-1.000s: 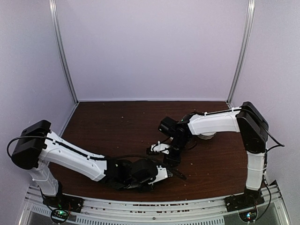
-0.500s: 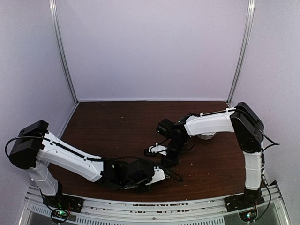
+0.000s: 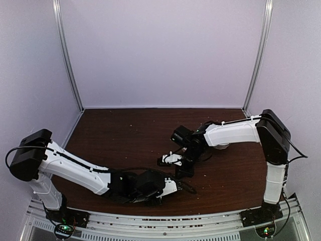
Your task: Sort the hair-cutting tools
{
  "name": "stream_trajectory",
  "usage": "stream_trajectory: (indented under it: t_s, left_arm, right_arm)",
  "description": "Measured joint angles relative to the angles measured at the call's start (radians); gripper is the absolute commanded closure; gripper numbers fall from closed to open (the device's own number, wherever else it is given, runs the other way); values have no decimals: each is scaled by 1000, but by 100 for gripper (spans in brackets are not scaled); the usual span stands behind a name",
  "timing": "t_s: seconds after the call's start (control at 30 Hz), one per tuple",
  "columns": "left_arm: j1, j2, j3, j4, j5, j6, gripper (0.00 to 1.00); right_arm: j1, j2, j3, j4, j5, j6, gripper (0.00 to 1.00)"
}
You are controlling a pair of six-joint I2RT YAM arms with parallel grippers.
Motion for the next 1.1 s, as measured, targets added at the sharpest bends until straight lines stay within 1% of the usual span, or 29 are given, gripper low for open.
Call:
stream_trajectory:
  t_s: [0.13,0.33,0.57,0.73,0.83,0.97,1.0,1.07,1.1]
  left_arm:
    - [0,1,0,12,-19,-2,100]
    - [-16,11,4,14,-37,-10,100]
    - [-24,12,4,23,-56,-25,100]
    - [-26,34,11,29,-102,-43,100]
    - [-32,56,15,35,-119,-63,100]
    - [-35,77,38,23,-138,-90,100]
    - [-36,87,51,15,-145,-100,96]
    - [-39,97,67,13,-164,-119,81]
    - [-40,97,68,14,-173,-127,76]
  right_arm:
    - [10,-32,-30,10,30,-29,100]
    - [74,-71,-86,4,92,-67,100]
    - [87,-122,-90,-22,73,-66,100]
    - [116,-126,-108,-60,5,-50,100]
    - [148,-129,-137,-41,-8,-47,100]
    - [145,-129,-142,-33,-11,-45,100]
    - [141,-129,-142,-34,-8,-42,100]
    - [134,-129,-140,-35,-7,-24,100]
    - [131,-129,-137,-36,-7,-14,100]
